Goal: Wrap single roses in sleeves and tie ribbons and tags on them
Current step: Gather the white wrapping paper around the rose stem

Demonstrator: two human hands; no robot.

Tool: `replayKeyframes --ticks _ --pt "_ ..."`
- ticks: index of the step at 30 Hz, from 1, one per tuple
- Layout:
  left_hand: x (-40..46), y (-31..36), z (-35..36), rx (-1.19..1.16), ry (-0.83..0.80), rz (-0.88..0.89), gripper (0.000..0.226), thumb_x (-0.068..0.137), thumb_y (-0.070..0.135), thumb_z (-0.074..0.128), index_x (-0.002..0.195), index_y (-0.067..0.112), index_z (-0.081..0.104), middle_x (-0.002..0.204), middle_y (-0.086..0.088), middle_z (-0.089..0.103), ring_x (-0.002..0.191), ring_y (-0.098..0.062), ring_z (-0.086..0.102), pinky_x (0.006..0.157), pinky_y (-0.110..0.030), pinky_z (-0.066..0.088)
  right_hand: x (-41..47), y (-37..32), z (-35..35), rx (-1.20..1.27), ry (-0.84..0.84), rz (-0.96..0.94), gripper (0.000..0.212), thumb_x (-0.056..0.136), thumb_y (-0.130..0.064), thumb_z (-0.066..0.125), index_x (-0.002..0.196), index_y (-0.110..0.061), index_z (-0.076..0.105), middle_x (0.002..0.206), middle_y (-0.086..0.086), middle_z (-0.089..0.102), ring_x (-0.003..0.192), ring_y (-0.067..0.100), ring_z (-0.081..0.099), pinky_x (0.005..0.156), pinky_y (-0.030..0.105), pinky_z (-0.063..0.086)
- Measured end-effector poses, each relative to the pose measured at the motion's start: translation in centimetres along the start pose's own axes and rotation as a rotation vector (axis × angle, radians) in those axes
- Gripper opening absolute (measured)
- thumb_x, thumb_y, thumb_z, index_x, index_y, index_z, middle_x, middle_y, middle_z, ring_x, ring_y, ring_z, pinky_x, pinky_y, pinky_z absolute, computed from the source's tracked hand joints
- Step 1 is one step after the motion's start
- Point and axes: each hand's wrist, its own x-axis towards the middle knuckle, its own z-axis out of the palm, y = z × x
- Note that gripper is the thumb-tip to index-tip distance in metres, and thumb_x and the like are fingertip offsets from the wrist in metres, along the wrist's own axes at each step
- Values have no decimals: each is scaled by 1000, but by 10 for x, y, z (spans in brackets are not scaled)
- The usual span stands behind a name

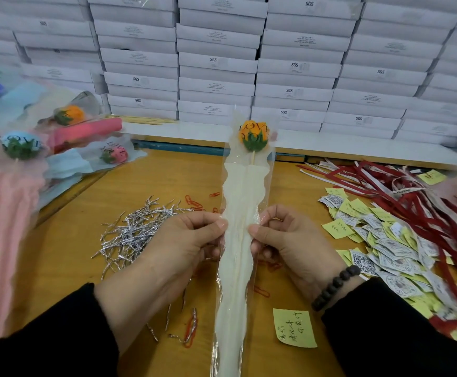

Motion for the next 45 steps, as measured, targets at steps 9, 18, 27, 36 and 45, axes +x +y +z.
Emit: replayKeyframes --ticks 9,18,27,36,45 --pt "-1 2 1 2 13 28 8 81 -4 59 75 0 62 50 -6 53 40 -9 48 40 -15 42 0 0 2 9 13 -45 17 83 3 62 78 -8 49 48 6 59 37 8 46 39 15 38" --pt "-1 1 1 31 -2 12 8 71 6 66 73 1 60 47 -5 57 39 -9 51 38 -16 41 0 3 4 10 21 -82 18 82 5 63 77 -7 50 49 4 59 40 8 52 41 15 42" --pt "-3 -1 1 140 -21 71 11 77 0 66 67 6 68 54 -10 62 42 -10 55 39 -17 43 -1 3 4 -9 46 -112 18 81 5 63 78 -8 51 50 3 60 43 9 53 43 15 44" --pt "-7 0 3 170 -47 102 8 74 3 68 79 -3 65 61 -14 64 47 -14 59 44 -20 49 -2 2 7 -12 49 -124 19 81 5 63 76 -8 50 50 3 59 43 11 52 43 16 44" --pt "-9 4 8 119 -44 87 10 77 -5 64 74 3 58 48 -3 59 41 -11 55 45 -19 47 -3 1 8 -48 24 -119 12 82 -1 64 80 -7 54 54 2 63 47 9 56 46 16 46"
